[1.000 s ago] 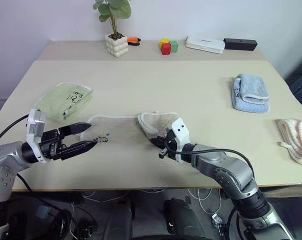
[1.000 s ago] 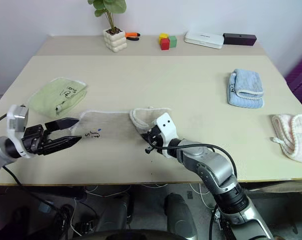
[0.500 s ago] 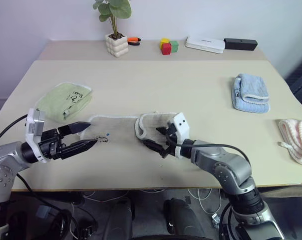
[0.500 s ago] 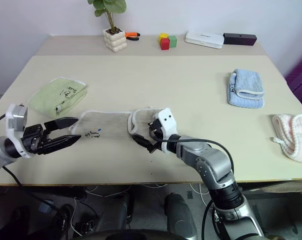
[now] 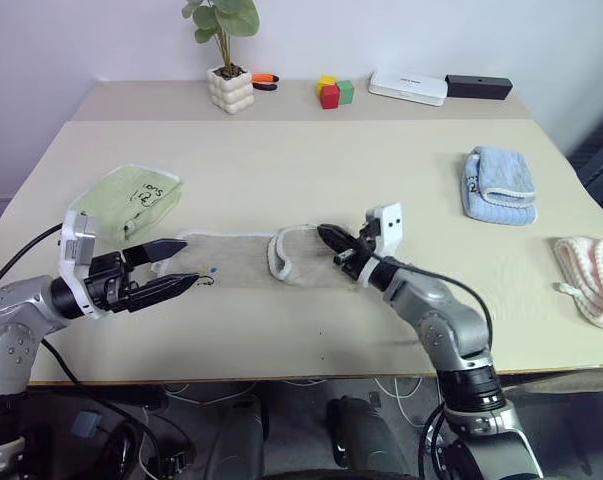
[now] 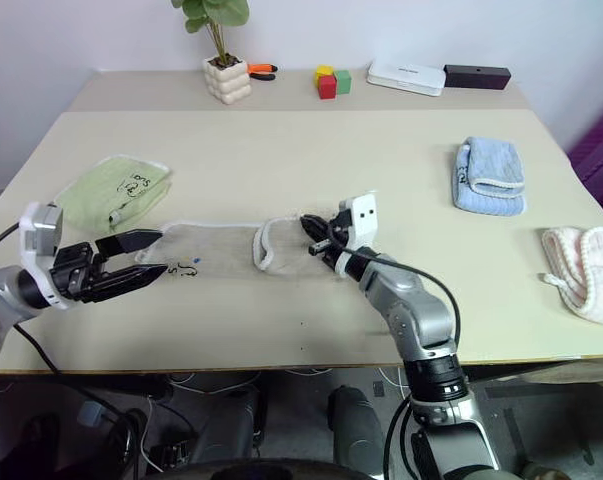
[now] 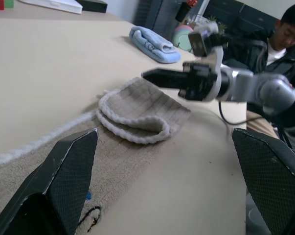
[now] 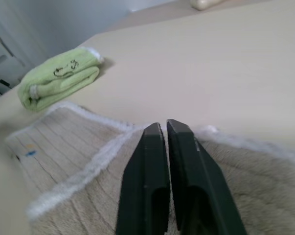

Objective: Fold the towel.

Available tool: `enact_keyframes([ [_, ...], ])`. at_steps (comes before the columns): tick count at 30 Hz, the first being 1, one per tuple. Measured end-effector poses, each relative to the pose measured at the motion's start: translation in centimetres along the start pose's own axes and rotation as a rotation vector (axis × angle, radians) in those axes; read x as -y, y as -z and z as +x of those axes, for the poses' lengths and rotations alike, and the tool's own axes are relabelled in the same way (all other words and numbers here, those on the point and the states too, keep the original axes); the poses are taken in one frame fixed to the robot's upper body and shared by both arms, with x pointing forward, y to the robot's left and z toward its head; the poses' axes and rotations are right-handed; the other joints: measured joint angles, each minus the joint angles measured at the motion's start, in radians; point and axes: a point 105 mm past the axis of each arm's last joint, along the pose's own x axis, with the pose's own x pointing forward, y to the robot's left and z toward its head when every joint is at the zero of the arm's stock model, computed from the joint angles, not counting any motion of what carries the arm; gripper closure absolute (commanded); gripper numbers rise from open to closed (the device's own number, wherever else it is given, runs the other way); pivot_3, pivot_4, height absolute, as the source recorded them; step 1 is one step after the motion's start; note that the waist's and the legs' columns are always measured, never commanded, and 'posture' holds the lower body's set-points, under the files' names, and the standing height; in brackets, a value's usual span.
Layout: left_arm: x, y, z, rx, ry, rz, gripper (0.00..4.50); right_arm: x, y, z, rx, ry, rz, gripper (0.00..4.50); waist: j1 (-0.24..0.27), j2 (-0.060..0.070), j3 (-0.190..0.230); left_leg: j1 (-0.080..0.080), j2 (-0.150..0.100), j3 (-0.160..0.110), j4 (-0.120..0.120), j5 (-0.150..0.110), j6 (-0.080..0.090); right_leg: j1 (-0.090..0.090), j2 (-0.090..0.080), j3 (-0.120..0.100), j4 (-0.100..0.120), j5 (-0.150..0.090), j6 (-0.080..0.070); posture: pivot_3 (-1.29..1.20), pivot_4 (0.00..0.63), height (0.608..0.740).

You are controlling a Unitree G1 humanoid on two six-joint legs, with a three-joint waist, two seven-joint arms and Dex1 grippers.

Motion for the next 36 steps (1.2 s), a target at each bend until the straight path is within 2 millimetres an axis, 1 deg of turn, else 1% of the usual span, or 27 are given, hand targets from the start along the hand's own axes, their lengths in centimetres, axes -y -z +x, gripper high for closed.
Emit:
enact_keyframes([
  [5,0.1,0.5,-0.2,-0.009,-0.008,-0.016,0.0,-0.8,2.8,0.2,-0.029,-0.035,-0.068,4.49,0.001,0.0,0.0,0.0,0.0,0.0,0.0,0.0,0.0,0.0,0.0,0.0,0.0,0.0,0.0,0.0,0.15,0.74],
  [7,0.1,0.6,-0.3,-0.012,-0.01,-0.019,0.0,-1.1,3.6,0.2,-0.043,-0.048,-0.119,4.49,0.001,0.0,0.0,0.0,0.0,0.0,0.0,0.0,0.0,0.0,0.0,0.0,0.0,0.0,0.0,0.0,0.15,0.74],
  [10,0.3,0.7,-0.3,-0.016,-0.009,-0.017,0.0,-1.2,3.9,0.3,-0.044,-0.065,-0.206,4.49,0.001,-0.001,0.0,0.001,0.0,0.0,0.0,0.0,0.0,0.001,0.0,0.0,0.0,0.0,0.0,0.0,0.15,0.74],
  [14,0.3,0.6,-0.2,-0.016,-0.009,-0.008,0.0,-1.3,4.0,0.4,-0.053,-0.086,-0.258,4.49,0.001,-0.001,0.0,0.001,0.0,0.0,0.0,0.0,0.0,0.001,0.0,0.0,0.0,0.0,0.0,0.0,0.15,0.74],
  [16,0.3,0.6,-0.1,-0.011,-0.02,-0.004,0.0,-1.3,3.9,0.5,-0.066,-0.101,-0.254,3.97,0.001,-0.001,0.0,0.001,0.0,0.0,0.0,0.0,0.0,0.001,0.0,0.0,0.0,0.0,0.0,0.0,0.15,0.74],
  [17,0.2,0.6,0.0,-0.006,-0.028,-0.006,0.0,-1.4,3.7,0.5,-0.069,-0.108,-0.243,3.62,0.001,0.0,0.0,0.001,0.0,0.0,0.0,0.0,0.0,0.001,0.0,0.0,0.0,0.0,0.0,0.0,0.15,0.74],
  [19,0.0,0.8,0.2,0.009,-0.065,-0.02,0.0,-1.6,2.6,0.4,-0.059,-0.131,-0.241,2.72,0.001,0.0,0.0,0.001,0.0,0.0,0.0,0.0,0.0,0.001,0.0,0.0,0.0,0.0,0.0,0.0,0.15,0.74],
  [20,0.0,0.9,0.3,0.019,-0.083,-0.032,0.0,-1.5,1.5,0.4,-0.039,-0.136,-0.258,2.22,0.002,0.0,0.0,0.001,0.0,0.0,0.001,0.0,0.0,0.001,-0.001,0.0,0.0,0.0,0.0,0.0,0.15,0.74],
  [21,0.1,0.9,0.4,0.032,-0.094,-0.047,0.0,-1.4,0.3,0.4,-0.014,-0.136,-0.269,1.68,0.002,0.0,0.0,0.001,0.001,-0.001,0.001,0.0,0.0,0.001,-0.001,0.0,0.0,0.0,0.0,0.0,0.15,0.74],
  [22,0.2,0.8,0.5,0.047,-0.11,-0.067,0.0,-1.3,-1.2,0.3,0.017,-0.141,-0.273,1.23,0.002,0.0,0.0,0.001,0.001,-0.001,0.001,0.0,0.0,0.001,-0.001,0.0,0.0,0.0,0.0,0.0,0.15,0.74],
  [23,0.4,0.6,0.6,0.062,-0.12,-0.087,0.0,-1.1,-2.8,0.0,0.043,-0.155,-0.257,0.66,0.003,0.0,0.0,0.001,0.002,-0.001,0.001,0.0,0.0,0.001,-0.001,0.0,0.0,0.0,0.0,0.0,0.15,0.74],
  [24,0.7,0.4,0.6,0.072,-0.129,-0.109,0.0,-0.9,-4.2,-0.5,0.061,-0.179,-0.233,0.18,0.005,0.0,0.0,0.0,0.002,-0.001,0.001,0.0,0.0,0.002,-0.001,0.0,0.0,0.0,0.0,0.0,0.15,0.74],
  [25,1.1,0.5,0.6,0.075,-0.152,-0.138,0.0,-0.5,-6.2,-1.7,0.07,-0.227,-0.224,0.03,0.007,0.0,0.0,0.0,0.002,-0.001,0.001,0.0,0.0,0.002,-0.003,0.0,0.0,0.0,0.0,0.0,0.15,0.74],
  [26,1.3,0.7,0.4,0.075,-0.174,-0.16,0.0,-0.1,-7.4,-2.7,0.079,-0.251,-0.228,0.03,0.009,0.0,0.0,0.001,0.001,-0.001,0.001,0.0,0.0,0.003,-0.003,0.0,-0.001,0.0,0.0,0.0,0.15,0.74],
  [27,1.2,1.0,0.4,0.083,-0.201,-0.187,0.0,0.1,-8.3,-3.6,0.088,-0.276,-0.226,0.03,0.009,0.0,0.0,0.001,0.001,-0.001,0.001,0.0,0.0,0.004,-0.003,-0.001,-0.002,0.0,0.0,0.0,0.15,0.74],
  [28,1.1,1.2,0.4,0.101,-0.239,-0.219,0.0,0.2,-8.8,-4.5,0.081,-0.309,-0.233,0.03,0.008,0.0,0.0,0.001,0.001,-0.002,0.002,0.0,0.0,0.004,-0.003,-0.001,-0.002,0.0,0.0,0.0,0.15,0.74],
  [30,0.4,1.5,0.5,0.15,-0.34,-0.289,0.0,0.4,-8.5,-6.0,0.024,-0.38,-0.259,0.03,0.008,0.0,0.0,0.002,0.001,-0.002,0.002,0.0,0.0,0.005,-0.002,-0.001,-0.002,0.0,0.0,0.0,0.15,0.74],
  [32,0.1,1.8,0.4,0.198,-0.426,-0.349,0.0,0.3,-8.2,-6.7,-0.012,-0.43,-0.272,0.03,0.004,0.0,0.0,0.002,0.001,-0.002,0.003,0.0,0.0,0.005,-0.002,-0.001,-0.002,0.001,0.001,0.0,0.15,0.74],
  [34,0.9,1.6,0.9,0.276,-0.464,-0.414,0.0,0.3,-8.3,-7.2,-0.029,-0.46,-0.307,0.03,0.001,0.0,0.0,0.002,0.002,0.0,0.003,-0.001,0.001,0.005,-0.002,0.0,-0.002,0.002,0.003,0.0,0.15,0.74],
  [36,1.7,2.1,1.1,0.302,-0.51,-0.488,0.0,0.2,-8.9,-7.5,-0.026,-0.483,-0.378,0.03,0.003,0.0,0.0,0.002,0.001,-0.001,0.003,-0.001,0.001,0.005,-0.002,0.0,-0.002,0.002,0.003,0.0,0.15,0.74],
])
